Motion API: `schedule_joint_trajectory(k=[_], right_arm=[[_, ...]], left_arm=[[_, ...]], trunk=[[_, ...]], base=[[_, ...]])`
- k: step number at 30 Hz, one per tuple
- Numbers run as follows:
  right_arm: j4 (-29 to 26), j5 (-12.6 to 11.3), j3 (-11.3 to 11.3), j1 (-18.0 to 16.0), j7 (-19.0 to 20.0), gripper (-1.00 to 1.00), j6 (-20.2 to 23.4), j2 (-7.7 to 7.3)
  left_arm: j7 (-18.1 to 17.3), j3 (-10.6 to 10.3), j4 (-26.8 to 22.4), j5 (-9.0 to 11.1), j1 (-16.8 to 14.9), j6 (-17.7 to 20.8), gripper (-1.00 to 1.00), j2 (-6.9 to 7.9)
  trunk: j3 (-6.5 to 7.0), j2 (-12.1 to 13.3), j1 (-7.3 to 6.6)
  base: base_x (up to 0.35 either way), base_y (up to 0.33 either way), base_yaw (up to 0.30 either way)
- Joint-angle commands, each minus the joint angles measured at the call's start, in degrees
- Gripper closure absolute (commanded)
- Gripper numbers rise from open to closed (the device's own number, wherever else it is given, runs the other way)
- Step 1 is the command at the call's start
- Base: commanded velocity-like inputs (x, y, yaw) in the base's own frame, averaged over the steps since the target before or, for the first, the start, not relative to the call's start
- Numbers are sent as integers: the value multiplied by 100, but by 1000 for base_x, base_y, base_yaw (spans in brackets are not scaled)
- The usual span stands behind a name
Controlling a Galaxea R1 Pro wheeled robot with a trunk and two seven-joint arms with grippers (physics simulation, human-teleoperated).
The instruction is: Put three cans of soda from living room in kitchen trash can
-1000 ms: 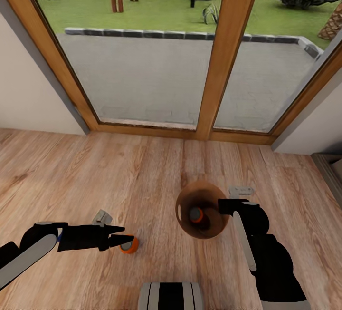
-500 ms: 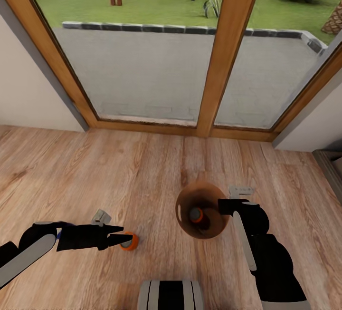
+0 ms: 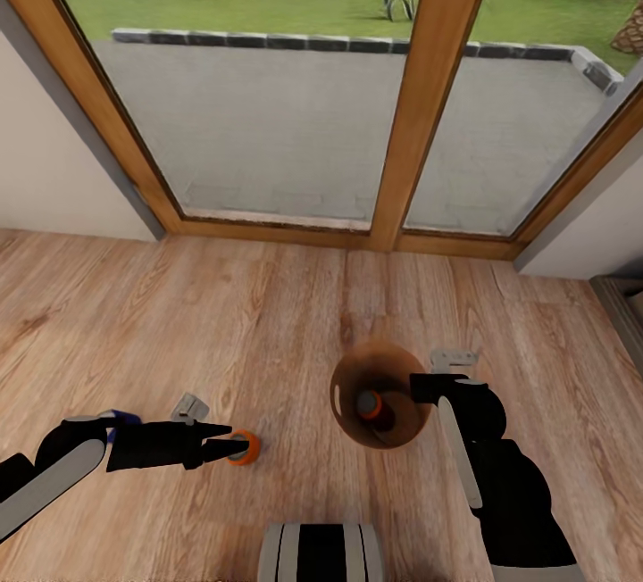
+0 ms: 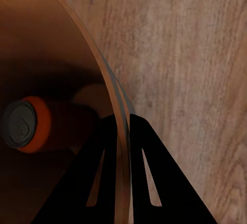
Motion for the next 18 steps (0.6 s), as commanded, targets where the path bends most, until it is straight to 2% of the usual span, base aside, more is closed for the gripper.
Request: schedule_joint_trajectory(k=[1,18], right_arm=[[-2,-41,-1,-2,24,100,-6,1],[-2,-41,0,-2,24,100,-49,1]], left_arm=[[0,0,0,1,1,0,-100,0],[2,0,2,2,-2,0,-100,-14]], trunk=[[-9,0,-1],[-97,0,-1]], base=[[0,0,23],[0,0,7]])
